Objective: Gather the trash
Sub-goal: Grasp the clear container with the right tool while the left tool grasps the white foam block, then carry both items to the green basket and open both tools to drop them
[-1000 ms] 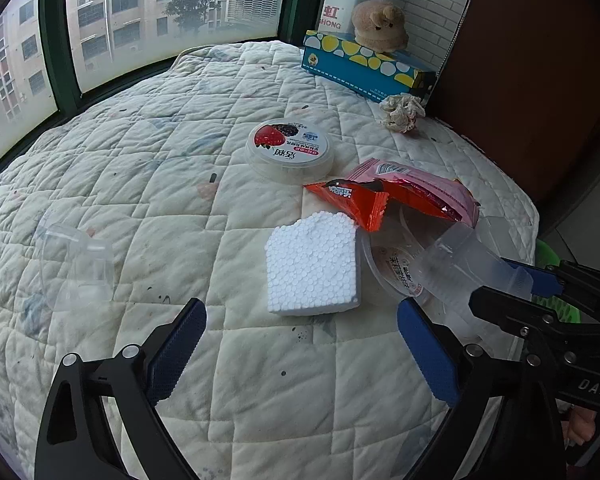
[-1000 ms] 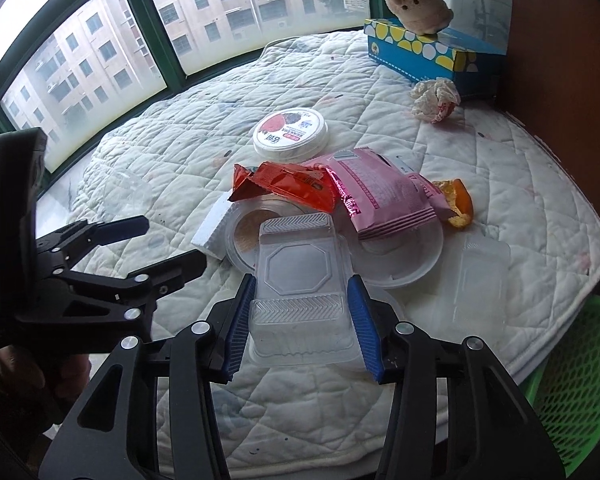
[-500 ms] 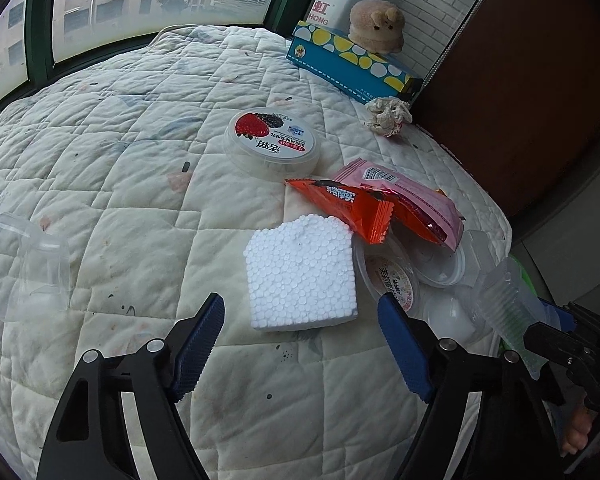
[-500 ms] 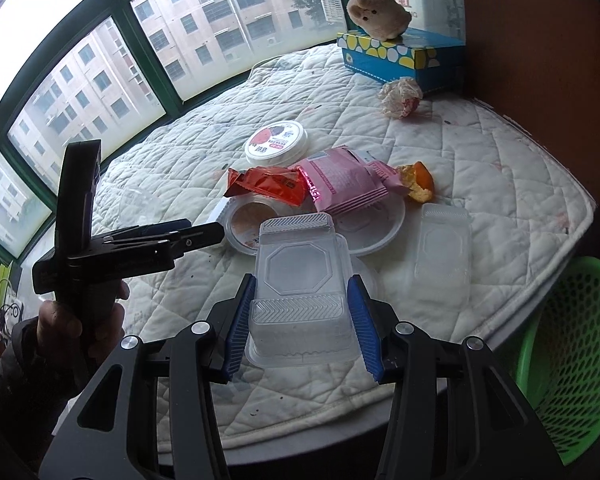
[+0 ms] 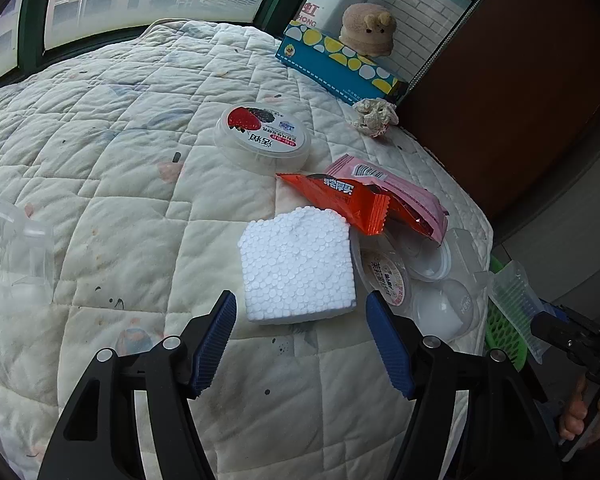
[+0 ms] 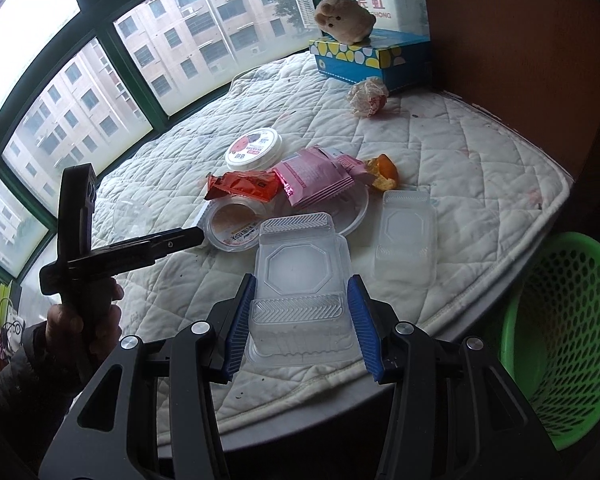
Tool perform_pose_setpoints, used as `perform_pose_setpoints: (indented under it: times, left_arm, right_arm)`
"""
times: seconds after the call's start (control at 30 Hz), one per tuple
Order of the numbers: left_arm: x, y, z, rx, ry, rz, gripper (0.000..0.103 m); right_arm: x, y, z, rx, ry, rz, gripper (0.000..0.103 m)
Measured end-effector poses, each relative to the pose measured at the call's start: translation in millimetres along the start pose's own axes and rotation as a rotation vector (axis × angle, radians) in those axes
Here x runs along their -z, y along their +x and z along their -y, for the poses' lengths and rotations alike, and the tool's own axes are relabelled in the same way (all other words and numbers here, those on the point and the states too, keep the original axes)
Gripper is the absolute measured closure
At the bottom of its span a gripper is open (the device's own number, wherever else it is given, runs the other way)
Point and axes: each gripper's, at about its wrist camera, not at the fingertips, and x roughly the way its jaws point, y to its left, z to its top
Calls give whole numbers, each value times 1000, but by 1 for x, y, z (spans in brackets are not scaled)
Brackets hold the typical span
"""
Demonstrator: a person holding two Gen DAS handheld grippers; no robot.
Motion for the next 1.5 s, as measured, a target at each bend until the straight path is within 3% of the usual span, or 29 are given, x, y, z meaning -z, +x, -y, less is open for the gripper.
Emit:
perform_pose_setpoints:
  times: [0.4,0.47,0.57,0.77,0.9,1.17,1.5]
  left_arm:
    - [-5,10,-3,-3,-21,-7,39]
    - [-6,13,1,-21,0,-5,47]
    - [-6,12,1,-37,3,2,47]
    - [-3,-9,5,-112,27,36,47]
    - [1,-34,12,-123,39,64,47]
    - [11,-65,74,-60,166,96,47]
    - [19,-35,177,95,290,39,47]
  right_arm:
    - [4,-7,10,23,35,12,55]
    - [7,-10,13,30,43,14,55]
    - [9,-15,18,43,56,22,55]
    - [15,-28,37,74,94,47,55]
    - [24,-39,56,105,132,65,55]
    - [49,-66,107,203,220,98,55]
    - [72,-95,171,323,292,107,55]
